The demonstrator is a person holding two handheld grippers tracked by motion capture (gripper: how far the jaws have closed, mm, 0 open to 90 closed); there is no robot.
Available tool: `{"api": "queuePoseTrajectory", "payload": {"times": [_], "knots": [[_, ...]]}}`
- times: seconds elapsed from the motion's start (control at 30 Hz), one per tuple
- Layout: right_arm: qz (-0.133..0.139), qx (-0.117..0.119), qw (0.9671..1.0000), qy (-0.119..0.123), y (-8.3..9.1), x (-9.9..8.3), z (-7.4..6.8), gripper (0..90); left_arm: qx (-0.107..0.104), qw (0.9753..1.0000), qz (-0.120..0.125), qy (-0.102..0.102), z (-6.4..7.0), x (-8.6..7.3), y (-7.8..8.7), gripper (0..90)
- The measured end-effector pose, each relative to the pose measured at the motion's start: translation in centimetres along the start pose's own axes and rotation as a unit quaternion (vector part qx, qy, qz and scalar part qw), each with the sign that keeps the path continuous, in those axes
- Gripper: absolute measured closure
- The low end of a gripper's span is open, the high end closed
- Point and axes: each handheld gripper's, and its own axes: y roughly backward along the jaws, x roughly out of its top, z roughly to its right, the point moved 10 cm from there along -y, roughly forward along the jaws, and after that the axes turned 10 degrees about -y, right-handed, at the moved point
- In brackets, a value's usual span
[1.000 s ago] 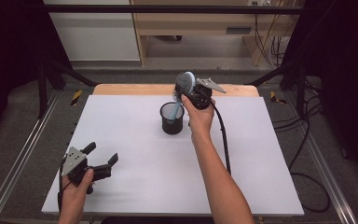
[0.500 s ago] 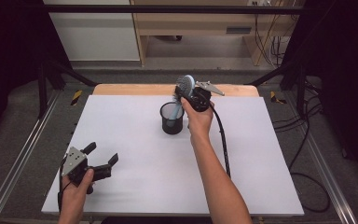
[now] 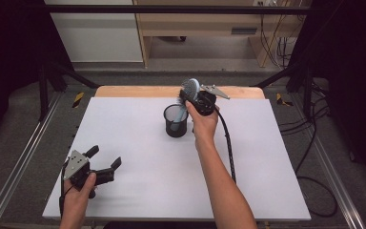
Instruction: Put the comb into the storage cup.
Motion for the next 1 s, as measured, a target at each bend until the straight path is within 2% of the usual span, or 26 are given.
{"api": "queuePoseTrajectory", "payload": {"times": [0.6, 1.0], "knots": [[-0.001, 0.002, 1.0, -0.003, -0.13, -0.22, 0.0, 50.6, -0.001, 1.0, 0.0, 0.0, 0.01, 0.0, 0.0, 2.6], [-0.002, 0.001, 0.9999, -0.012, 0.02, -0.41, 0.51, 50.0, -0.002, 1.0, -0.001, 0.0, 0.07, -0.02, -0.01, 2.7]]}}
